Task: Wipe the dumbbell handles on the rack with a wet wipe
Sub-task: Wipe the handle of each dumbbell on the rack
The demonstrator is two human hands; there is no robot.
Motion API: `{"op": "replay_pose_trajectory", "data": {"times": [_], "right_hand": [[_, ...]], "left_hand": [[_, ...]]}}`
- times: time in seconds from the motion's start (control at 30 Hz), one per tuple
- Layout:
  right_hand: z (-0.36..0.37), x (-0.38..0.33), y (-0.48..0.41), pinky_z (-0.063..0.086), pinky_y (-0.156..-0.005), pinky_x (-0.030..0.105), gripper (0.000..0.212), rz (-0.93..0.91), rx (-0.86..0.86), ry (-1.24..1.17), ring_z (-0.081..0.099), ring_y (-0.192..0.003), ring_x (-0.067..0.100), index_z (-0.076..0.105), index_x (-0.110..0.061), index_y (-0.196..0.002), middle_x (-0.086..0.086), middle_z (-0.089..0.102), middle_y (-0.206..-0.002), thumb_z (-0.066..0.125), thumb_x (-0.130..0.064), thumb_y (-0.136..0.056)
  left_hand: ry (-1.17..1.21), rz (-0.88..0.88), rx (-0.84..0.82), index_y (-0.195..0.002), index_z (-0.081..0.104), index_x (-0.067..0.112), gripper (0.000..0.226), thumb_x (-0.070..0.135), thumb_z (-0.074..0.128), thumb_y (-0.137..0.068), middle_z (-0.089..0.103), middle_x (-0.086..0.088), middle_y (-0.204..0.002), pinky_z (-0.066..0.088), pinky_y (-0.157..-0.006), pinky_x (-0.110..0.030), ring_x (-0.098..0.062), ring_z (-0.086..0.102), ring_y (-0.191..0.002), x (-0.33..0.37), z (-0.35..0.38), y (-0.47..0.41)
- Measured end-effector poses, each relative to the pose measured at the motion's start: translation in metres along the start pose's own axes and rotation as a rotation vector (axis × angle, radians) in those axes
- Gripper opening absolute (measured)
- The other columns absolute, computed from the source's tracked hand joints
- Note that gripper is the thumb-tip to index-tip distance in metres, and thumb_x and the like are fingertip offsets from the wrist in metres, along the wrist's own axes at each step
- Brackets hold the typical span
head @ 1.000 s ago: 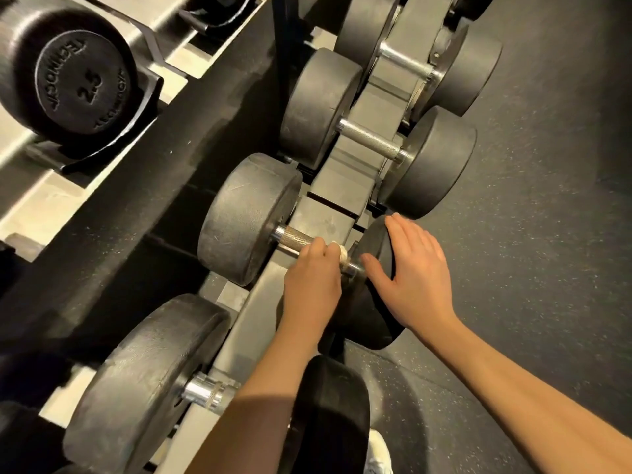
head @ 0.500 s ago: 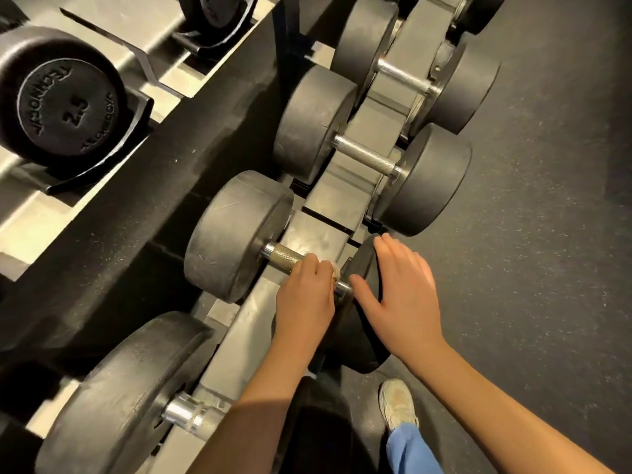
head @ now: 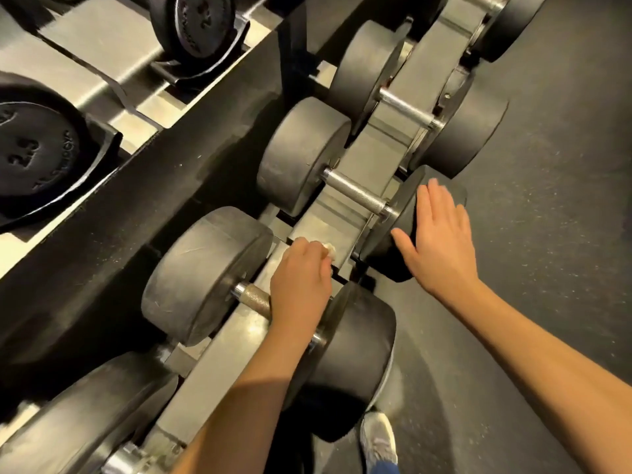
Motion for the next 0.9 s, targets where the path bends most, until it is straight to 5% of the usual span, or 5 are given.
{"op": "replay_pose_trajectory", "data": {"times": [0.27, 0.47, 0.67, 0.9], "right_hand": [[0.003, 0.023, -0.043, 0.024, -0.115, 0.048, 0.104, -0.181, -0.075, 0.07, 0.023, -0.141, 0.034, 0.026, 0.0, -0.146, 0.022, 0.026, -0.152, 0.034, -0.077, -0.077], [0.006, 0.023, -0.046, 0.028, -0.111, 0.048, 0.099, -0.19, -0.033, 0.026, 0.03, -0.136, 0.036, 0.034, 0.002, -0.141, 0.023, 0.033, -0.146, 0.041, -0.072, -0.076], [0.01, 0.026, -0.045, 0.031, -0.111, 0.051, 0.098, -0.181, -0.041, 0.025, 0.031, -0.137, 0.036, 0.037, 0.0, -0.14, 0.023, 0.033, -0.148, 0.044, -0.073, -0.075], [0.011, 0.026, -0.045, 0.032, -0.11, 0.052, 0.097, -0.183, -0.014, 0.025, 0.033, -0.136, 0.037, 0.039, 0.001, -0.14, 0.024, 0.035, -0.147, 0.043, -0.072, -0.076]], "left_hand": [[0.125, -0.009, 0.07, -0.091, 0.061, 0.011, 0.012, 0.021, 0.056, -0.095, 0.051, 0.001, -0.092, 0.045, -0.067, -0.028, -0.014, 0.052, -0.08, 0.021, 0.022, -0.068], [0.143, 0.002, 0.157, -0.09, 0.062, 0.008, 0.009, 0.015, 0.059, -0.093, 0.055, -0.004, -0.091, 0.033, -0.068, -0.015, -0.011, 0.049, -0.078, 0.03, 0.031, -0.111], [0.008, 0.045, 0.132, -0.097, 0.061, 0.005, 0.007, 0.011, 0.058, -0.093, 0.056, -0.01, -0.098, 0.038, -0.071, -0.024, -0.023, 0.055, -0.089, 0.036, 0.053, -0.123], [-0.164, 0.146, 0.212, -0.091, 0.06, 0.004, 0.015, 0.002, 0.072, -0.081, 0.058, -0.013, -0.09, 0.046, -0.057, -0.025, -0.023, 0.059, -0.074, 0.035, 0.055, -0.129]]}}
Point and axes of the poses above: each hand's wrist, its own y-axis away from the middle knuckle, its own z-axis out of the palm, x = y × z, the point moved 3 cm from there along -y, towards the middle knuckle
